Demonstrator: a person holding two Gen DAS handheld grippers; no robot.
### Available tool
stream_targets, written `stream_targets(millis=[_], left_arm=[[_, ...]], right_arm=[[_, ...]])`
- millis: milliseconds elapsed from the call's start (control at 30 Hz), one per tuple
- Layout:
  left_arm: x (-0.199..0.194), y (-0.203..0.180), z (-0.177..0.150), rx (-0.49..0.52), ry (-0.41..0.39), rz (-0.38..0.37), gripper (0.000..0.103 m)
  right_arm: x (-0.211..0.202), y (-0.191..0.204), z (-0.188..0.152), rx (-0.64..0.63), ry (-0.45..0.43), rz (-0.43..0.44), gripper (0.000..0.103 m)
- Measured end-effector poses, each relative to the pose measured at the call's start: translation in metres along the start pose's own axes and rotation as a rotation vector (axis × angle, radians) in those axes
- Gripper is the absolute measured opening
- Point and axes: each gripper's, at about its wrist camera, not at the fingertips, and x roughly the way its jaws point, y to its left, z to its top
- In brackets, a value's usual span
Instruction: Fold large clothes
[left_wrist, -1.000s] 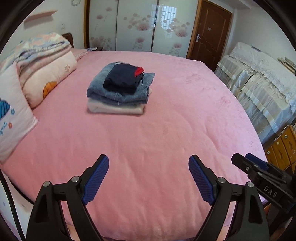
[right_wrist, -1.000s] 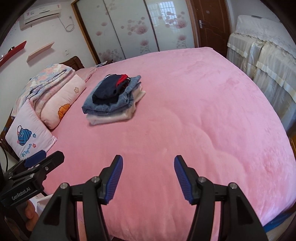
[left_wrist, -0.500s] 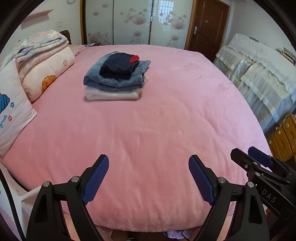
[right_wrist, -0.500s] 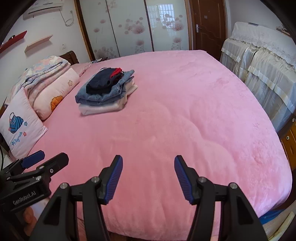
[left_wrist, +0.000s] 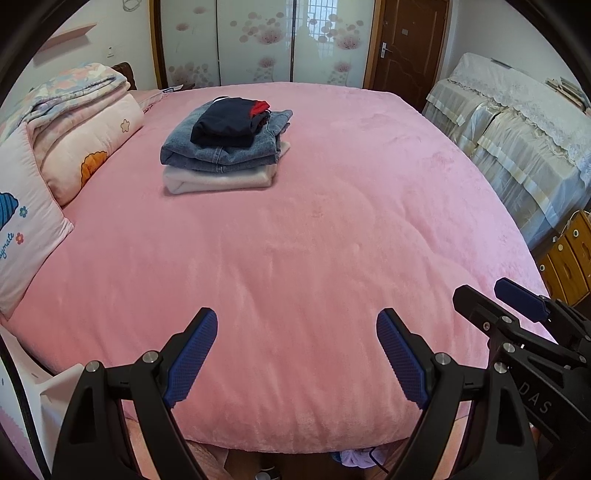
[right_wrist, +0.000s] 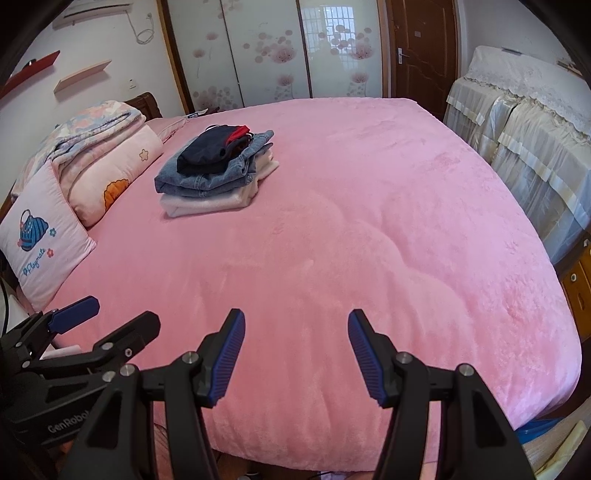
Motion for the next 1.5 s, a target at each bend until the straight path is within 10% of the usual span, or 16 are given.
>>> stream_targets(millis=[1500], left_arm=[[0.0066, 0.0038, -0.0082, -0.017, 0.039, 0.025, 0.087]], right_arm=[[0.0063, 0.0061, -0.0101, 0.004, 0.029, 0.033, 0.059]])
